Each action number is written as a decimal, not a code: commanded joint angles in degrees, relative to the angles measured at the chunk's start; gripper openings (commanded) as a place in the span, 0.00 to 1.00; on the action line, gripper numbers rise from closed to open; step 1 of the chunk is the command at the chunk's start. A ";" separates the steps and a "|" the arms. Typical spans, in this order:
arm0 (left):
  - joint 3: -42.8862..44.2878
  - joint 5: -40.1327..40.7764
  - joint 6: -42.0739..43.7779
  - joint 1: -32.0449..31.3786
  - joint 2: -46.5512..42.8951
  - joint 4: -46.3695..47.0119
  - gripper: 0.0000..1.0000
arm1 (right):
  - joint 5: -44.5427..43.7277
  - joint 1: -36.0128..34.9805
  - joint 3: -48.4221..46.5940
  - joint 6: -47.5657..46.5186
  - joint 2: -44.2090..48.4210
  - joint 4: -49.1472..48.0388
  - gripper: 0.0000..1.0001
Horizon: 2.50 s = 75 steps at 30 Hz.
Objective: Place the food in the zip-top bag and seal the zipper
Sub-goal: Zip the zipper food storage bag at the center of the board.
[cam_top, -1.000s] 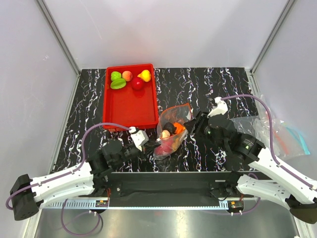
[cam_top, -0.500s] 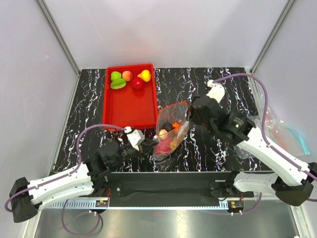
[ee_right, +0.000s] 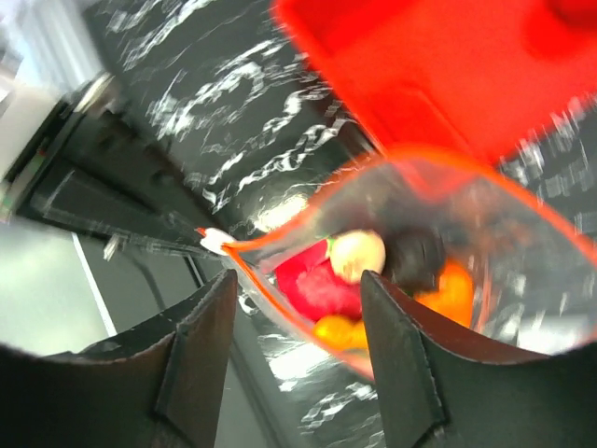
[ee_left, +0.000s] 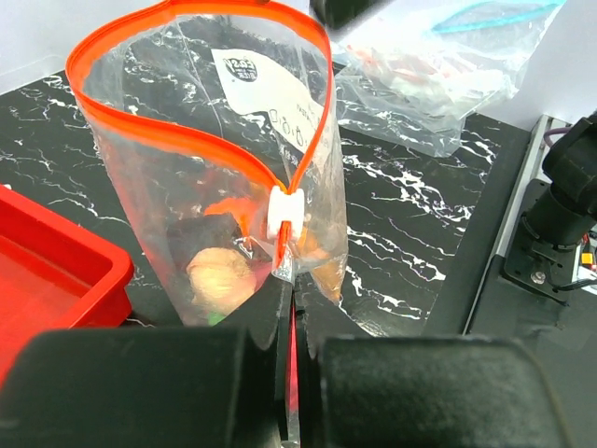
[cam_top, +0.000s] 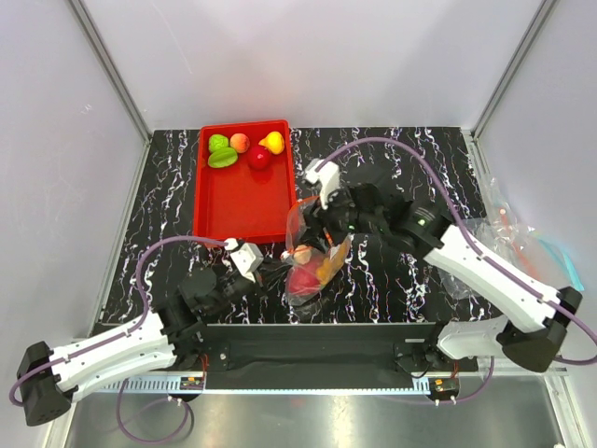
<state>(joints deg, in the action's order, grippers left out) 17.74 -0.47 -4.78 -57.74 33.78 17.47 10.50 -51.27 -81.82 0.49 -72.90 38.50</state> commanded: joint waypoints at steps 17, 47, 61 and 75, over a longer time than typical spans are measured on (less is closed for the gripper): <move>-1.83 -1.99 -1.64 0.25 -1.96 4.50 0.00 | 28.18 -3.22 -6.07 -50.94 -6.02 7.82 0.59; -0.86 -3.14 -0.94 0.25 -3.02 1.60 0.00 | 24.39 -4.46 -9.23 -55.34 -13.14 11.42 0.11; 0.01 -4.98 2.40 0.25 -5.57 2.39 0.59 | 26.06 -4.54 -14.51 -56.30 -13.05 17.40 0.00; 4.23 -6.83 3.81 0.25 -0.65 4.68 0.00 | 26.76 -4.46 -14.33 -55.77 -12.44 17.31 0.00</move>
<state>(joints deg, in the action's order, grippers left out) 18.83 -5.93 -2.35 -57.67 32.53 17.69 35.66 -55.20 -93.62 -54.70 -87.39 56.47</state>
